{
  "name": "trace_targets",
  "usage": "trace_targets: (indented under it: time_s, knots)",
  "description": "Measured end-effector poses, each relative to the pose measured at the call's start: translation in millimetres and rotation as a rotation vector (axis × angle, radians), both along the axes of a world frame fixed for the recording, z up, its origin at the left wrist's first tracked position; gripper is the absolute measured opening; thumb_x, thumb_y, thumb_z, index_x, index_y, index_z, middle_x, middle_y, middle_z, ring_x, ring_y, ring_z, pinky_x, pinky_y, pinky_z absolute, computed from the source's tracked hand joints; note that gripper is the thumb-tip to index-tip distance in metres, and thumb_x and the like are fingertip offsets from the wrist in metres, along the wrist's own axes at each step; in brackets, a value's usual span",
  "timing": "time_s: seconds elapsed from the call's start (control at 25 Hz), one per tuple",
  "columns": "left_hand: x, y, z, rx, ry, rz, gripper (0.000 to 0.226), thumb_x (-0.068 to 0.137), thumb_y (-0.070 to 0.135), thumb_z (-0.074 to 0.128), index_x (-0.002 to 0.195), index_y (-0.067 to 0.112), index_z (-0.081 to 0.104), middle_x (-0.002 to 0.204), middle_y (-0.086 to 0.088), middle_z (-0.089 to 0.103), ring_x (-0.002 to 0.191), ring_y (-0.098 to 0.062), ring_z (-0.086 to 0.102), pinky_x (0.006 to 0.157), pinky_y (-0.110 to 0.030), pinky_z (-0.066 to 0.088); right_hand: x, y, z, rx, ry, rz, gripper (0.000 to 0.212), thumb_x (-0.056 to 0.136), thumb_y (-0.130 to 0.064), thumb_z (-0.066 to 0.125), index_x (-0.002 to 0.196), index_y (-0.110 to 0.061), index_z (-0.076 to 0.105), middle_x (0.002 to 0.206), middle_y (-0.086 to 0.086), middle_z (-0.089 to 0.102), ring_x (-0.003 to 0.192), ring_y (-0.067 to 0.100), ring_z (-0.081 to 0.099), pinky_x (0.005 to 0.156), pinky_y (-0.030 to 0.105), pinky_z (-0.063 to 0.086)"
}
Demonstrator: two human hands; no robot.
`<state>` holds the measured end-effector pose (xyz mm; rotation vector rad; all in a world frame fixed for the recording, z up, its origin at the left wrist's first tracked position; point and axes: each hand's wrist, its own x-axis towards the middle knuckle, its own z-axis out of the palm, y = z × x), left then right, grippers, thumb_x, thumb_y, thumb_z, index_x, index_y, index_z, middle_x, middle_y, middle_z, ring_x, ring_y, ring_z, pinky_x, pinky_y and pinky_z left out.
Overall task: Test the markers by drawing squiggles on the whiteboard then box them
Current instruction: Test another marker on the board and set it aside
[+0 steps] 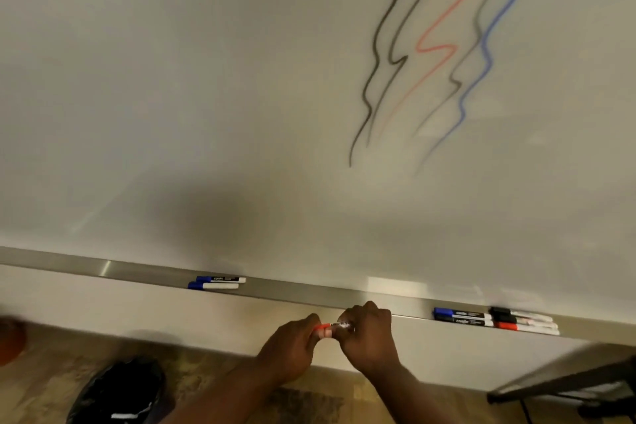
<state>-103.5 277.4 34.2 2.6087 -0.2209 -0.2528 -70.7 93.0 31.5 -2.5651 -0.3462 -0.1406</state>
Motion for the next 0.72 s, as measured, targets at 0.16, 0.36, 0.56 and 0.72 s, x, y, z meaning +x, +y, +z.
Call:
trace_targets:
  time_s: [0.16, 0.36, 0.56, 0.72]
  knots:
    - [-10, -27, 23, 0.07, -0.08, 0.046, 0.007, 0.101, 0.037, 0.046, 0.105, 0.031, 0.047, 0.097, 0.01, 0.064, 0.084, -0.01, 0.061, 0.073, -0.027, 0.051, -8, -24, 19, -0.011, -0.021, -0.041, 0.039, 0.075, -0.068, 0.065, 0.063, -0.03, 0.066, 0.062, -0.017, 0.061, 0.072, 0.006, 0.048, 0.067, 0.03, 0.027]
    - [14, -22, 68, 0.024, -0.316, -0.118, 0.021, 0.1, 0.05, 0.035, 0.099, 0.031, 0.043, 0.09, 0.007, 0.06, 0.08, -0.017, 0.056, 0.069, -0.036, 0.046, 0, -45, 50, 0.189, -0.119, -0.117, 0.048, 0.077, -0.08, 0.054, 0.061, -0.035, 0.054, 0.058, -0.02, 0.054, 0.071, 0.003, 0.049, 0.071, 0.032, 0.035]
    - [102, 35, 165, 0.0, -1.055, -0.246, 0.024, 0.097, 0.035, 0.055, 0.112, 0.021, 0.068, 0.122, 0.004, 0.066, 0.118, -0.018, 0.058, 0.111, -0.037, 0.036, 26, -14, 141, 0.431, -0.27, -0.226, 0.01, 0.083, -0.043, 0.06, 0.089, -0.042, 0.052, 0.073, -0.015, 0.058, 0.072, 0.004, 0.056, 0.065, 0.034, 0.049]
    - [158, 92, 320, 0.141, -1.411, -0.208, 0.031, 0.098, 0.034, 0.055, 0.12, 0.017, 0.069, 0.139, 0.0, 0.057, 0.138, -0.021, 0.044, 0.112, -0.054, 0.031, 50, 41, 248, 0.561, -0.46, -0.205, 0.017, 0.083, -0.023, 0.059, 0.095, -0.034, 0.054, 0.08, -0.011, 0.06, 0.072, 0.006, 0.057, 0.064, 0.03, 0.047]
